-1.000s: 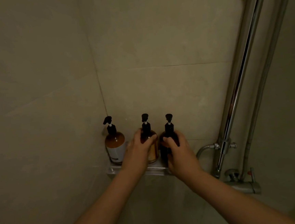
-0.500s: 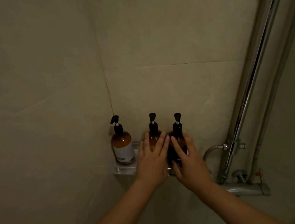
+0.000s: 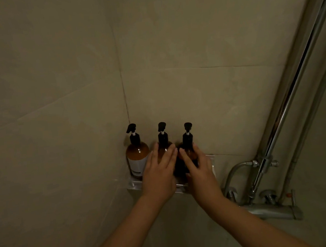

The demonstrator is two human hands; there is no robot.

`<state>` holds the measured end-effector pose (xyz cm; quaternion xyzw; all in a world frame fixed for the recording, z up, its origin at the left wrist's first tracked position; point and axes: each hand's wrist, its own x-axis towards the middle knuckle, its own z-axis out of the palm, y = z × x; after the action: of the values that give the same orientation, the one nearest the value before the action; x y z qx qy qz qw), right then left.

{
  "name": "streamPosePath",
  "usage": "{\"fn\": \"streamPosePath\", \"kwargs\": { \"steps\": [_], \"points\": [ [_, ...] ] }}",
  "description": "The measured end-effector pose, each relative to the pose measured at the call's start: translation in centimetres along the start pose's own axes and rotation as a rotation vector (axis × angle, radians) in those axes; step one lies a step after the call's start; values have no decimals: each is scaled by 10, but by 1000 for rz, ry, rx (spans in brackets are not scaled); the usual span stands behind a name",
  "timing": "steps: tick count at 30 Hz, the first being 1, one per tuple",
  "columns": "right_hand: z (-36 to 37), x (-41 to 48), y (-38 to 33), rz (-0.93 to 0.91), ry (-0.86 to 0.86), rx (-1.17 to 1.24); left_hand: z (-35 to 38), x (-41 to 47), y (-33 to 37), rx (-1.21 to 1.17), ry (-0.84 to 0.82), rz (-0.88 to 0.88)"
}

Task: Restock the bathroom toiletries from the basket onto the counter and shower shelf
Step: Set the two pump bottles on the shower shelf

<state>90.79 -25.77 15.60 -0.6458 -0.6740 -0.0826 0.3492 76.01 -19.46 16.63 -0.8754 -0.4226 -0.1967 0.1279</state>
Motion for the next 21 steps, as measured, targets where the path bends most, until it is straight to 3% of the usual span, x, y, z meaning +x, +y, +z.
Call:
{"fn": "streamPosePath", "kwargs": {
  "steps": [11, 21],
  "points": [
    [5, 5, -10, 30, -69, 18, -6, -4, -6, -240, 33, -83],
    [-17, 11, -25, 76, -59, 130, -14, 0, -6, -196, 2, -70]
  ]
}}
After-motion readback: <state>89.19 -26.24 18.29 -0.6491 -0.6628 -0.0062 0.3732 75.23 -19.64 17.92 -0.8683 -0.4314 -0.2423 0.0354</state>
